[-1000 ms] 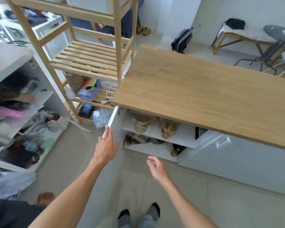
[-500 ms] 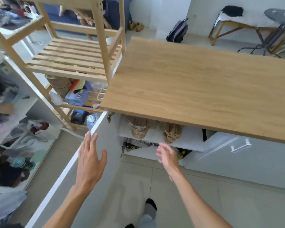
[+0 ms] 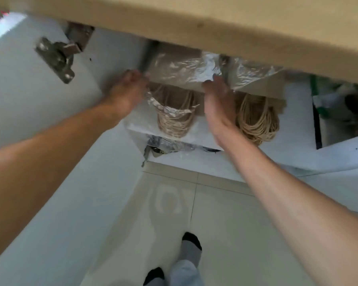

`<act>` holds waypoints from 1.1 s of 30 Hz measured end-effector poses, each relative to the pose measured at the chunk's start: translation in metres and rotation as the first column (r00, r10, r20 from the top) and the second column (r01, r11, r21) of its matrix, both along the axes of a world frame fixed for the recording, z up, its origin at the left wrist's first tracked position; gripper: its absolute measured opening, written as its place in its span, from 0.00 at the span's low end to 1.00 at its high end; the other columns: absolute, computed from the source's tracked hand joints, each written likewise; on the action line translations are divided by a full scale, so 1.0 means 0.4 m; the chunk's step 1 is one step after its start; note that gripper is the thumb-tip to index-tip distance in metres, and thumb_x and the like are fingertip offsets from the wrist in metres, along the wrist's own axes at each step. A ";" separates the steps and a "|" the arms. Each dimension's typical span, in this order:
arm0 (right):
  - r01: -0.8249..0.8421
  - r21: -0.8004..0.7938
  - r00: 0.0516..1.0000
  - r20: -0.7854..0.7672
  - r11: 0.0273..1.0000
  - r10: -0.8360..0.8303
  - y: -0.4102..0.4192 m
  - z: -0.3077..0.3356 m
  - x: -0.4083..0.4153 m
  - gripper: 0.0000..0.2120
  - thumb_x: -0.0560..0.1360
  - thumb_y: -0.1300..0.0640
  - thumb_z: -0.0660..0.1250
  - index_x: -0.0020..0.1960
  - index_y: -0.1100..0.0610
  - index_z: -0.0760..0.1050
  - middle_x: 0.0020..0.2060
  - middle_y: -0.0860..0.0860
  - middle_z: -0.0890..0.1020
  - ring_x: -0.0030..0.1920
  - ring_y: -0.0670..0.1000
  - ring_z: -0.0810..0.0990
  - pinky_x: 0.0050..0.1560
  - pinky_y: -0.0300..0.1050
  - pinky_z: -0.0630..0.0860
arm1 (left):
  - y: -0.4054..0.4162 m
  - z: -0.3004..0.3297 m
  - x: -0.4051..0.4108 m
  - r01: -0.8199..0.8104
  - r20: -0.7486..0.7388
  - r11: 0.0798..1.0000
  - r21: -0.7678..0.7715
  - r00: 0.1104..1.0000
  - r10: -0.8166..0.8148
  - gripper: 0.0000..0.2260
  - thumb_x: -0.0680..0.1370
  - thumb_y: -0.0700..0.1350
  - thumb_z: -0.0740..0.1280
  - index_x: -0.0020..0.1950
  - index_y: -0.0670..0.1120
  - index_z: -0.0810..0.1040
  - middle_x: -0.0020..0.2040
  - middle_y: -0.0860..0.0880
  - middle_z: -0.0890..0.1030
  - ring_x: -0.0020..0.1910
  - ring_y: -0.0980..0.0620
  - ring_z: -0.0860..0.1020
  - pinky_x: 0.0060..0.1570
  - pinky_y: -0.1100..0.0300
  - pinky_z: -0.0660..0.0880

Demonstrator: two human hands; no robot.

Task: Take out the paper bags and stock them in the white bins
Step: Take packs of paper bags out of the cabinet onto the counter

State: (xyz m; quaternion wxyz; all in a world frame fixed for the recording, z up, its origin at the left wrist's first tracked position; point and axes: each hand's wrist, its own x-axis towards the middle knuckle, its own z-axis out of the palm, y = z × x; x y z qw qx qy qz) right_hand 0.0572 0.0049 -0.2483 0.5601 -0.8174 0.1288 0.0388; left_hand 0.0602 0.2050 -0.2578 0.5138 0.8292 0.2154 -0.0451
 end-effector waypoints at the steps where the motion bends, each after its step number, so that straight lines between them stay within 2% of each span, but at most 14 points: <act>1: 0.023 -0.010 1.000 -0.011 1.000 -0.023 0.003 -0.032 0.034 0.28 0.82 0.48 0.61 0.81 0.50 0.62 0.81 0.49 0.63 0.79 0.51 0.65 0.76 0.50 0.64 | -0.003 -0.024 0.037 -0.034 -0.013 0.998 -0.044 0.999 0.034 0.18 0.83 0.56 0.62 0.66 0.46 0.77 0.58 0.45 0.81 0.52 0.48 0.77 0.46 0.66 0.70; 3: 0.058 -0.040 0.997 -0.052 0.998 -0.060 0.008 -0.086 0.082 0.29 0.82 0.50 0.60 0.82 0.50 0.60 0.80 0.50 0.66 0.76 0.53 0.69 0.72 0.44 0.65 | -0.011 -0.057 0.097 -0.138 -0.087 0.976 -0.167 0.988 0.125 0.23 0.82 0.59 0.61 0.70 0.46 0.76 0.67 0.43 0.79 0.62 0.44 0.77 0.55 0.59 0.68; 5: 0.081 -0.025 0.993 -0.083 0.996 -0.083 0.009 -0.135 0.110 0.29 0.82 0.51 0.60 0.82 0.50 0.59 0.79 0.50 0.68 0.75 0.54 0.69 0.67 0.38 0.63 | -0.014 -0.089 0.144 -0.196 -0.134 0.956 -0.217 0.976 0.170 0.24 0.81 0.59 0.63 0.71 0.45 0.76 0.66 0.43 0.80 0.63 0.44 0.78 0.61 0.56 0.72; 6: 0.084 0.007 0.992 -0.096 0.996 -0.083 0.011 -0.155 0.114 0.30 0.82 0.51 0.60 0.82 0.51 0.58 0.79 0.50 0.68 0.76 0.53 0.68 0.69 0.39 0.62 | -0.014 -0.103 0.159 -0.196 -0.138 0.959 -0.203 0.976 0.171 0.23 0.81 0.58 0.65 0.70 0.44 0.77 0.63 0.43 0.81 0.63 0.44 0.79 0.61 0.55 0.74; 8: 0.091 0.049 0.991 -0.106 0.995 -0.086 0.014 -0.187 0.113 0.32 0.82 0.51 0.60 0.83 0.51 0.54 0.80 0.50 0.65 0.79 0.53 0.64 0.78 0.50 0.61 | -0.016 -0.126 0.172 -0.168 -0.133 0.972 -0.163 0.980 0.147 0.23 0.80 0.55 0.67 0.69 0.42 0.77 0.60 0.41 0.82 0.57 0.43 0.80 0.54 0.55 0.75; 11: 0.105 0.041 0.993 -0.068 0.994 -0.102 0.017 -0.197 0.090 0.32 0.82 0.50 0.60 0.84 0.51 0.54 0.80 0.49 0.66 0.79 0.52 0.65 0.79 0.53 0.62 | -0.027 -0.149 0.146 -0.125 -0.141 0.988 -0.094 0.984 0.111 0.22 0.80 0.55 0.67 0.67 0.41 0.77 0.59 0.42 0.82 0.48 0.47 0.79 0.46 0.61 0.71; 15: 0.092 0.014 0.993 -0.072 0.996 -0.090 0.020 -0.185 0.025 0.31 0.83 0.49 0.60 0.83 0.51 0.55 0.80 0.49 0.66 0.79 0.52 0.64 0.79 0.53 0.62 | -0.042 -0.143 0.064 -0.139 -0.114 0.986 -0.088 0.985 0.129 0.17 0.82 0.54 0.66 0.63 0.43 0.78 0.59 0.44 0.83 0.50 0.49 0.82 0.46 0.63 0.72; 17: 0.090 0.008 0.993 -0.077 0.996 -0.089 0.022 -0.176 -0.020 0.31 0.83 0.49 0.61 0.83 0.50 0.56 0.80 0.49 0.65 0.79 0.52 0.64 0.76 0.46 0.61 | -0.045 -0.133 0.007 -0.188 -0.137 0.981 -0.043 0.974 0.181 0.20 0.81 0.55 0.66 0.68 0.44 0.77 0.62 0.44 0.81 0.59 0.45 0.80 0.52 0.64 0.68; 19: 0.098 0.009 0.993 -0.070 0.995 -0.098 0.019 -0.163 -0.078 0.29 0.82 0.51 0.62 0.82 0.49 0.59 0.78 0.48 0.68 0.75 0.50 0.68 0.69 0.40 0.63 | -0.048 -0.128 -0.060 -0.218 -0.126 0.974 -0.057 0.970 0.209 0.19 0.81 0.54 0.67 0.69 0.45 0.76 0.61 0.46 0.81 0.62 0.46 0.79 0.55 0.63 0.67; 21: 0.127 0.035 0.990 -0.060 0.991 -0.125 0.013 -0.154 -0.142 0.27 0.81 0.52 0.64 0.79 0.47 0.65 0.74 0.47 0.72 0.66 0.44 0.74 0.65 0.38 0.65 | -0.050 -0.132 -0.133 -0.166 -0.110 0.982 -0.095 0.982 0.155 0.17 0.81 0.51 0.67 0.68 0.46 0.77 0.61 0.48 0.83 0.60 0.47 0.80 0.58 0.60 0.72; 23: 0.156 0.047 0.985 -0.087 0.987 -0.151 0.002 -0.151 -0.204 0.27 0.81 0.51 0.66 0.79 0.47 0.66 0.72 0.47 0.72 0.58 0.39 0.75 0.62 0.36 0.66 | -0.051 -0.141 -0.209 -0.142 -0.141 0.979 -0.144 0.983 0.122 0.19 0.80 0.53 0.68 0.70 0.50 0.74 0.61 0.50 0.83 0.60 0.48 0.80 0.62 0.54 0.73; 27: 0.186 0.071 0.962 -0.215 0.980 -0.167 -0.018 -0.155 -0.302 0.31 0.79 0.47 0.68 0.80 0.44 0.62 0.74 0.51 0.71 0.71 0.51 0.73 0.65 0.42 0.68 | -0.031 -0.141 -0.309 -0.271 -0.315 0.907 -0.322 0.934 0.167 0.24 0.75 0.57 0.73 0.66 0.52 0.69 0.56 0.49 0.83 0.52 0.48 0.82 0.51 0.52 0.78; 30: 0.217 0.084 0.928 -0.326 0.973 -0.179 -0.025 -0.151 -0.345 0.39 0.75 0.40 0.72 0.79 0.41 0.55 0.74 0.56 0.72 0.69 0.57 0.75 0.62 0.47 0.70 | -0.007 -0.142 -0.350 -0.301 -0.419 0.872 -0.387 0.899 0.124 0.31 0.72 0.62 0.75 0.68 0.47 0.72 0.58 0.45 0.83 0.54 0.44 0.82 0.52 0.50 0.80; 33: 0.188 0.075 0.857 -0.499 0.979 -0.126 -0.020 -0.140 -0.362 0.50 0.67 0.28 0.72 0.80 0.43 0.52 0.73 0.57 0.74 0.69 0.60 0.76 0.57 0.49 0.69 | 0.002 -0.144 -0.395 -0.236 -0.454 0.859 -0.454 0.891 0.005 0.30 0.71 0.62 0.76 0.66 0.45 0.80 0.58 0.43 0.85 0.52 0.45 0.83 0.51 0.52 0.79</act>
